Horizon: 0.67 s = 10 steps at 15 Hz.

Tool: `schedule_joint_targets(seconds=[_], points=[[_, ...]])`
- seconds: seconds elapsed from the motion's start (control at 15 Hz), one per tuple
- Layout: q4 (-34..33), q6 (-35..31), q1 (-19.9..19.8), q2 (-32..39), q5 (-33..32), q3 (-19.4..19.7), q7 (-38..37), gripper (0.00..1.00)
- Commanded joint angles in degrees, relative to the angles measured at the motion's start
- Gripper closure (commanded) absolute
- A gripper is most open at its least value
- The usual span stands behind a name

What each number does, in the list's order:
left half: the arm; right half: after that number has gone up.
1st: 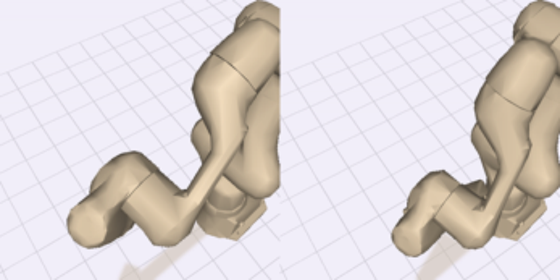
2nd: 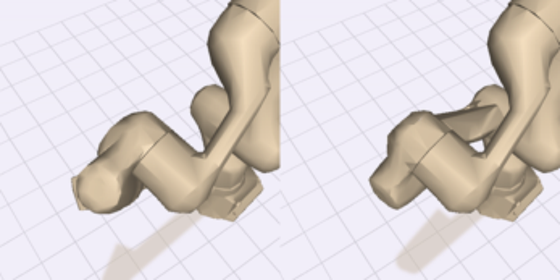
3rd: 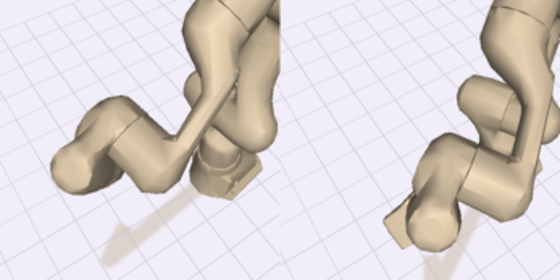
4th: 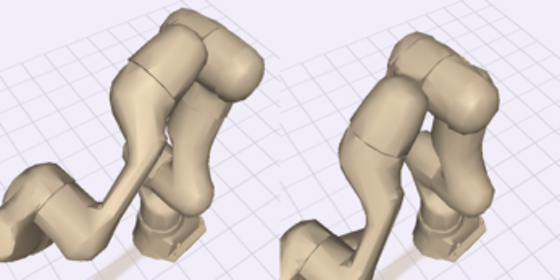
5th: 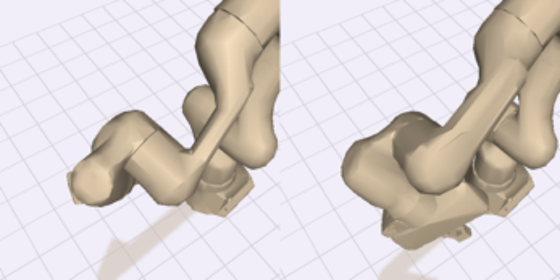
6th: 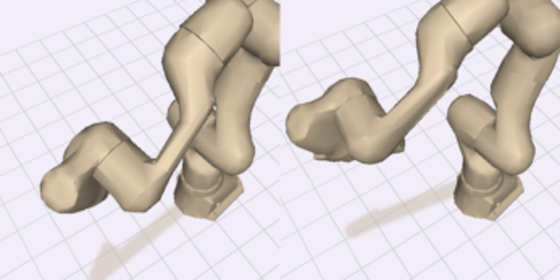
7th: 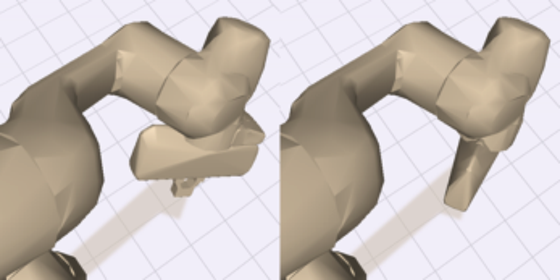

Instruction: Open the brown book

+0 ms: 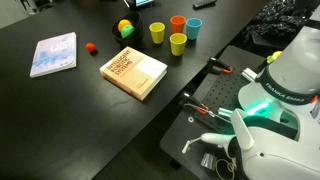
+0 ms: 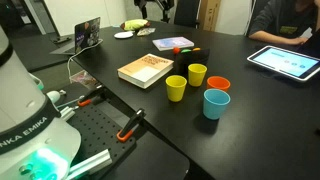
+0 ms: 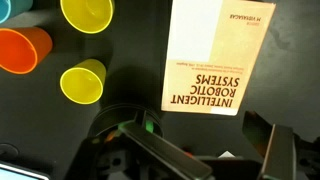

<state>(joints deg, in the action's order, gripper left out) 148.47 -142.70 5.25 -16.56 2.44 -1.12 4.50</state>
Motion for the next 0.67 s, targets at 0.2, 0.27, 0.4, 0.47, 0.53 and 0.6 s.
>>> schedule_joint_targets(seconds=[0.2,0.27,0.4,0.47,0.53,0.6], points=[[-0.4,0.1,-0.3,-0.2,0.1,-0.3,0.1,0.0],[-0.4,0.1,-0.3,-0.2,0.1,-0.3,0.1,0.0],[0.3,-2.7,-1.2,1.7,-0.7,-0.3,-1.2,0.0],[0.9,-4.7,-1.4,2.8,-0.1,0.1,-1.1,0.0],[1.1,-5.6,-1.6,3.5,0.0,0.2,-1.2,0.0],[1.5,-7.4,-1.6,5.0,1.0,0.8,-0.4,0.0]])
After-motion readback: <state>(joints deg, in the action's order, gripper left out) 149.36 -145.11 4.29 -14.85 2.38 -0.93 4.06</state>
